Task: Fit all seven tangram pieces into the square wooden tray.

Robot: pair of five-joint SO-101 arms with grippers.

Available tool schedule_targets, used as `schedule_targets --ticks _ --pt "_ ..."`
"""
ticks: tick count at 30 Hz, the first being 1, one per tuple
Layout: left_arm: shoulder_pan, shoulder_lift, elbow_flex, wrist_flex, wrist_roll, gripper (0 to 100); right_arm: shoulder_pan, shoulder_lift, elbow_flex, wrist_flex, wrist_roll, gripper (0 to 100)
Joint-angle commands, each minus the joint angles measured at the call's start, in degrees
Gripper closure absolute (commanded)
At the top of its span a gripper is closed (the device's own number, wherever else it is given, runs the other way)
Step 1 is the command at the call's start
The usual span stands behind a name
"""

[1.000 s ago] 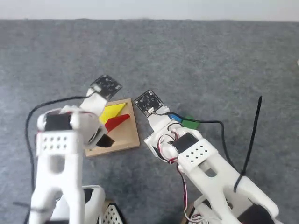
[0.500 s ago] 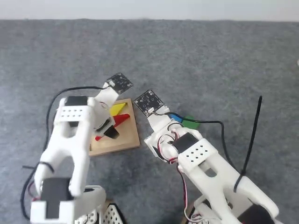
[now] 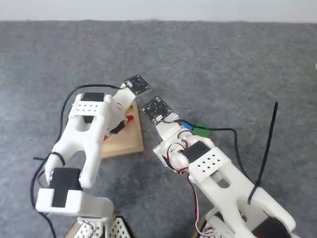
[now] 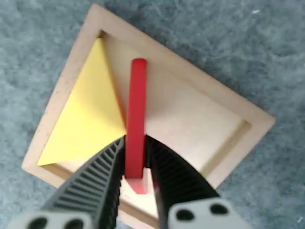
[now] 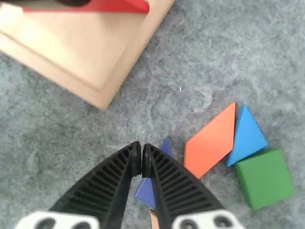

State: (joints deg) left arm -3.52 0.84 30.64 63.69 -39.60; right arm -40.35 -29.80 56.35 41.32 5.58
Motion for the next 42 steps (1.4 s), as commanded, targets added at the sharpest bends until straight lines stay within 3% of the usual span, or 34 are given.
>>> schedule_targets --ticks 1,10,13,21,28,42 --pt "0.35 -0.35 -3.3 3.25 -3.34 99 0.84 0.04 -3.69 0.48 0.62 99.2" --pt "0.7 -0.35 -16.84 27.43 -12.04 99 0.84 0.04 -3.69 0.48 0.62 99.2" --pt "0.7 -0.35 -20.62 33.41 -19.52 99 0.84 0.04 -3.69 0.48 0.62 99.2" --pt "-1.49 -0.09 -21.76 33.58 -47.12 99 3.12 0.04 -3.69 0.48 0.62 99.2" --pt "-6.42 0.62 -20.35 21.54 -61.63 99 4.35 -0.04 -3.69 0.22 0.62 99.2" --pt "-5.8 0.7 -20.97 25.14 -79.38 99 4.44 -0.04 -3.69 0.31 0.62 99.2"
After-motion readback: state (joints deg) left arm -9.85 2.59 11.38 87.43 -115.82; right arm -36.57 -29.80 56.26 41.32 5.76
